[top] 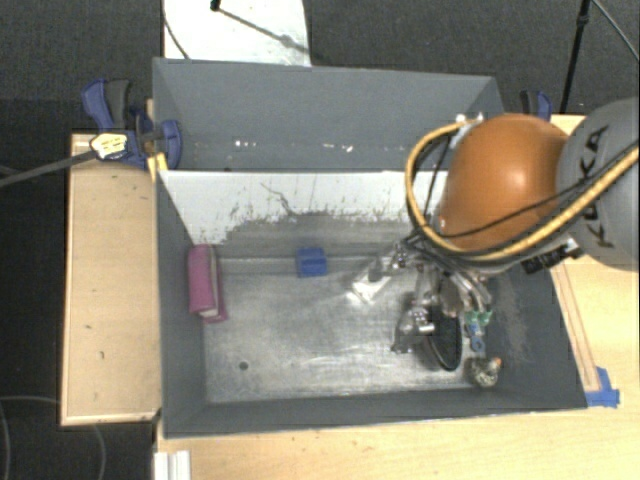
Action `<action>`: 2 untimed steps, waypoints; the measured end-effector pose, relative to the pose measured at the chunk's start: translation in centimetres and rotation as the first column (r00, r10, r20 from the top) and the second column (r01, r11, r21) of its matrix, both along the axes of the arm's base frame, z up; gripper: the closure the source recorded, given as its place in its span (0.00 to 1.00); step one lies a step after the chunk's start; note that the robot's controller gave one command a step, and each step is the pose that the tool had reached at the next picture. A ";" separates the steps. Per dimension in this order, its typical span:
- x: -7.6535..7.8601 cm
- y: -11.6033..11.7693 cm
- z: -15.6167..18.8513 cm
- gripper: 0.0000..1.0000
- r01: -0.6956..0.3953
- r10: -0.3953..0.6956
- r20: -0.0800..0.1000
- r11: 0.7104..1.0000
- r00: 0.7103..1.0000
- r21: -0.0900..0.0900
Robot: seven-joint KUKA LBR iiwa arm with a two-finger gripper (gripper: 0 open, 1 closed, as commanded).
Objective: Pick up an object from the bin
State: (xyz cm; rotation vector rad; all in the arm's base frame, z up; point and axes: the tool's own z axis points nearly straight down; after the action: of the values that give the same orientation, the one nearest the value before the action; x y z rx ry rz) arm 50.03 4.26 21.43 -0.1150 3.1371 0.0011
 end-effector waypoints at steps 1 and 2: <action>5.9 2.8 1.5 0.00 -0.027 0.027 0.007 1.000 1.000 0.001; 6.7 2.1 9.7 0.00 -0.119 0.119 0.011 0.993 0.993 -0.001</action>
Offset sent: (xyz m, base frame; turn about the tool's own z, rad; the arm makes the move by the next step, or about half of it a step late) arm 0.0554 0.0268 0.0127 -0.0234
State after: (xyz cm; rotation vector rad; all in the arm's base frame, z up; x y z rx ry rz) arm 56.68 6.31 31.08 -0.3001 3.1135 -0.0003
